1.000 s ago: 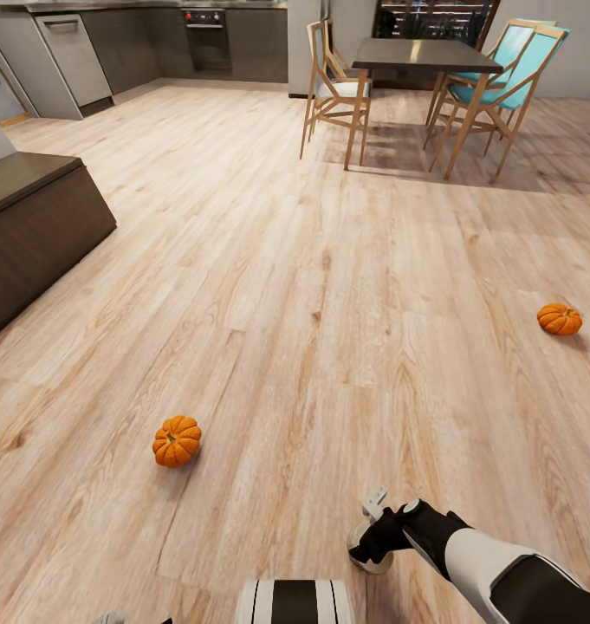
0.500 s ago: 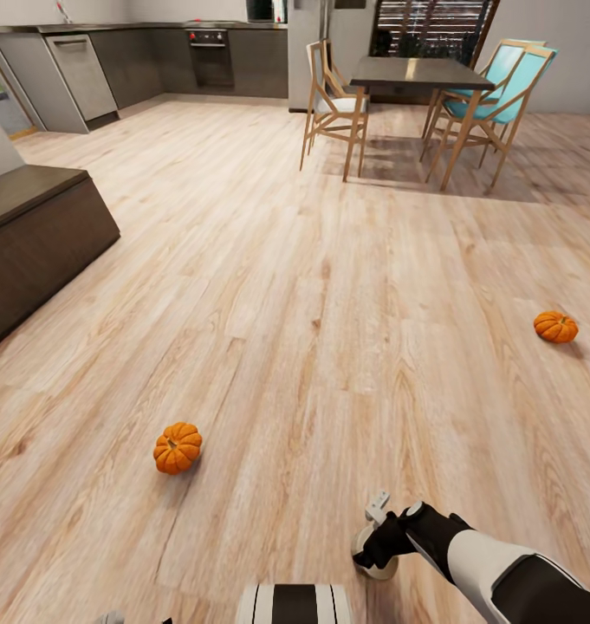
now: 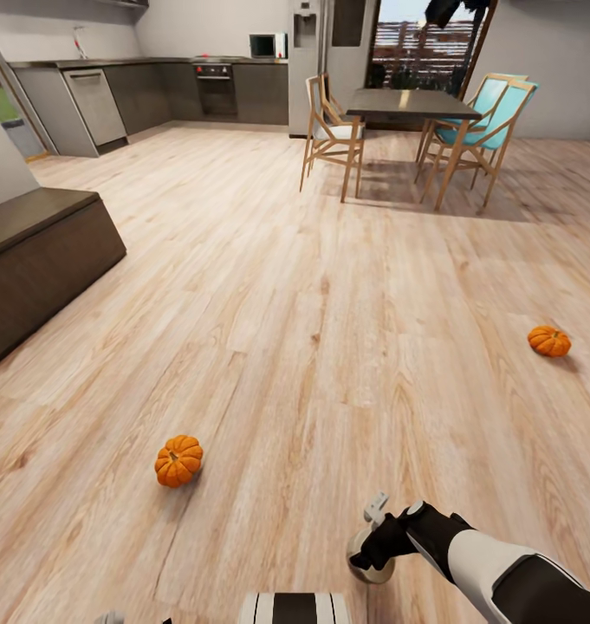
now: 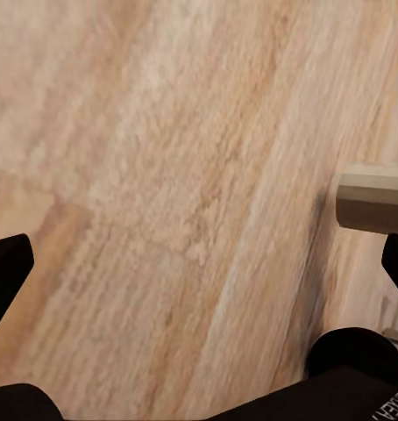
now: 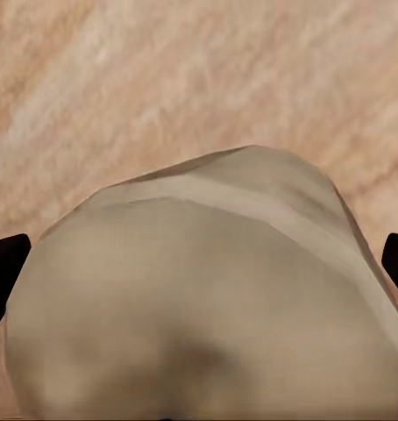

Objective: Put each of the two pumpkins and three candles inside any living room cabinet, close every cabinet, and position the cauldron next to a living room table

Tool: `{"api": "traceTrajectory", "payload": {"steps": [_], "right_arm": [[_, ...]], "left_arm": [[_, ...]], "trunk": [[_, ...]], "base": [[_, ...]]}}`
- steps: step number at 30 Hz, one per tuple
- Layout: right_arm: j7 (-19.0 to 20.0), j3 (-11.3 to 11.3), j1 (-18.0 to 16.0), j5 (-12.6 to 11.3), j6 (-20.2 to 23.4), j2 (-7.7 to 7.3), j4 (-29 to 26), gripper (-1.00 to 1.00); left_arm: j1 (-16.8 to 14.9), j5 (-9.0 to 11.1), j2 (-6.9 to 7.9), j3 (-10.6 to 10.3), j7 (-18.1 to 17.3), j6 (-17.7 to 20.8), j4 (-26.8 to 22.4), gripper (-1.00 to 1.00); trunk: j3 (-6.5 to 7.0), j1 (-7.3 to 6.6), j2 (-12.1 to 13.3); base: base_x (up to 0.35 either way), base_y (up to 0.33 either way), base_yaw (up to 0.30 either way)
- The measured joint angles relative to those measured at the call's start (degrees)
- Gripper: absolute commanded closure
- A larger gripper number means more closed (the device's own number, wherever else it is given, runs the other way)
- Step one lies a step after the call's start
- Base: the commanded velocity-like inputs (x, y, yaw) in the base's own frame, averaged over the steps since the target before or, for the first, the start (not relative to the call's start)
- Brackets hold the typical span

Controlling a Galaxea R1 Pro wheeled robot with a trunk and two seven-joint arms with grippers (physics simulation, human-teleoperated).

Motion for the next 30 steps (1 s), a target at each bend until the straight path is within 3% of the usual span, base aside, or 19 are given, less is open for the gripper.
{"api": "traceTrajectory", "payload": {"steps": [10,15,16,19,22,23,26,27,30], "right_arm": [[5.0,-0.1,0.0,0.0,0.5,-0.52,0.0,1.0],[8.6,-0.2,0.0,-0.9,1.5,-2.7,-0.1,1.0],[10.7,-1.1,-0.1,-2.9,2.3,-4.66,-1.9,1.0],[14.8,-1.0,0.0,-3.9,6.1,-7.81,-6.7,1.0],[21.3,-2.1,0.0,-4.7,10.8,-12.85,-13.9,1.0],[22.4,-2.5,0.0,-4.9,11.8,-13.81,-15.1,1.0],[30.0,-6.8,0.0,-6.0,17.6,-20.81,-24.2,1.0],[31.2,-7.1,0.0,-6.0,18.4,-21.86,-25.4,1.0],[37.3,-8.6,0.0,-6.2,21.7,-27.41,-30.6,1.0]], "left_arm": [[0.0,0.0,0.0,0.0,0.1,0.0,0.0,-1.0],[0.0,0.0,-0.02,0.0,0.3,0.0,0.0,-1.0],[0.0,0.0,-0.01,0.0,0.4,0.0,0.0,-1.0],[0.0,0.0,-0.06,0.0,0.4,0.0,0.0,-1.0],[0.0,0.0,-0.03,0.0,0.3,0.0,0.0,-1.0],[0.0,0.0,-0.02,0.0,0.3,0.0,0.0,-1.0],[0.0,0.0,-0.03,0.0,0.3,0.0,0.0,-1.0],[0.0,0.0,-0.04,-0.1,0.3,0.0,0.1,-1.0],[0.0,0.0,-0.01,0.0,0.3,0.0,0.1,-1.0]], "trunk": [[2.22,-0.26,0.1],[2.45,-0.28,0.2],[2.46,-0.29,0.1],[2.45,-0.28,0.2],[2.46,-0.29,0.1],[2.45,-0.28,0.2],[2.46,-0.29,0.1],[2.45,-0.29,0.2],[2.46,-0.29,0.1]], "base": [[0.0,0.0,0.0],[0.0,0.0,0.0],[0.0,0.0,0.0],[0.0,0.0,0.0],[0.0,0.0,0.0],[0.0,0.0,0.0],[0.0,0.0,0.0],[0.0,0.0,0.0],[0.0,0.0,0.0]]}}
